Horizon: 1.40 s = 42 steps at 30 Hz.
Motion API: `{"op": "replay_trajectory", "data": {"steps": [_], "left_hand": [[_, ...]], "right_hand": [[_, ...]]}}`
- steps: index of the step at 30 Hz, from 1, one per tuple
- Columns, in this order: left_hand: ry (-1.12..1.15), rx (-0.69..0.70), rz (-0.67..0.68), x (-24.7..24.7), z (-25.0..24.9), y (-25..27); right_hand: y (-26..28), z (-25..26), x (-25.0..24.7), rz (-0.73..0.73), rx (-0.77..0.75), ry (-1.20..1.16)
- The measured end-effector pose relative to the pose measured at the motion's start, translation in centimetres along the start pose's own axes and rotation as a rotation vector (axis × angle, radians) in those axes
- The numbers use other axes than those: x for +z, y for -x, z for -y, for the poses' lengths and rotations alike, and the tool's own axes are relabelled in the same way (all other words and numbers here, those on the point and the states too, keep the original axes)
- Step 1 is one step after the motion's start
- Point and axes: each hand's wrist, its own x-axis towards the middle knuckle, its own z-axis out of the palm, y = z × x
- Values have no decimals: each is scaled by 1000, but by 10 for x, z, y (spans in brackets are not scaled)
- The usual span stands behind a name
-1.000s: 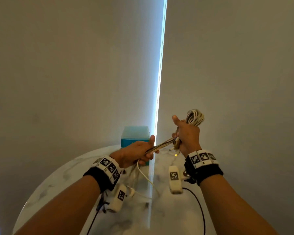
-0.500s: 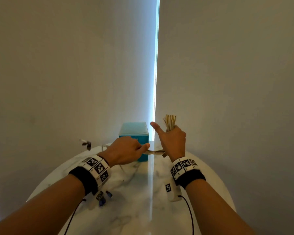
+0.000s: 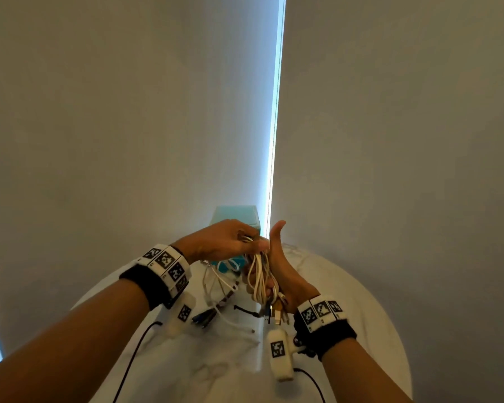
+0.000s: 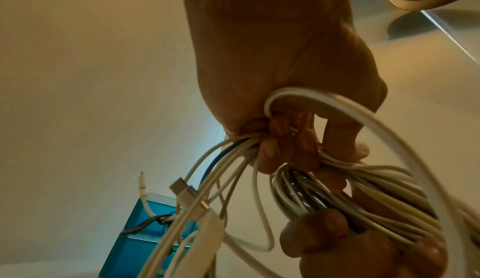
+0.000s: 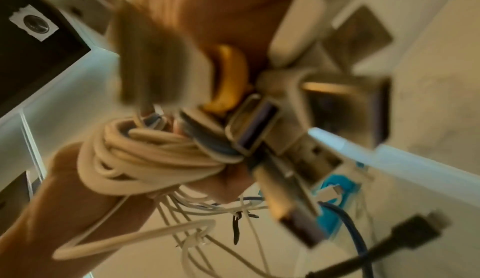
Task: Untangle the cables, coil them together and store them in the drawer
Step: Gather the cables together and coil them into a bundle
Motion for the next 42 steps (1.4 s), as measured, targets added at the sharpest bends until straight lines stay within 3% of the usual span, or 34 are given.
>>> {"op": "replay_trajectory", "data": {"steps": [2,8,11,17,24,28,32,37,42], "left_hand": [[-36,-9,0,-1,0,-2],[-126,-84,102,-8,2,-10],[-206,-113,123,-8,0,-13],[-318,-94,97,-3,-4,-9],[-334,-16,143,-5,0,0],[-275,29,3,2,2,-2],[-537,190,-42,12,-4,-4],[-838,295,-38,8,-16,-5],[-1028,390,-95,14,-10,-10]], "right_hand": [[-7,-13,-7,1,60,-1],[6,-24,-25,234,158,115],[9,-24,-25,196,170,249],[14,-27,-26,193,222,-36],[24,-16,-32,193,240,-135],[28,-20,-33,270,272,-102],[24,-17,-30,289,228,81],[24,-6,-25,254,231,308],[30,4,-17,116,131,517]]}}
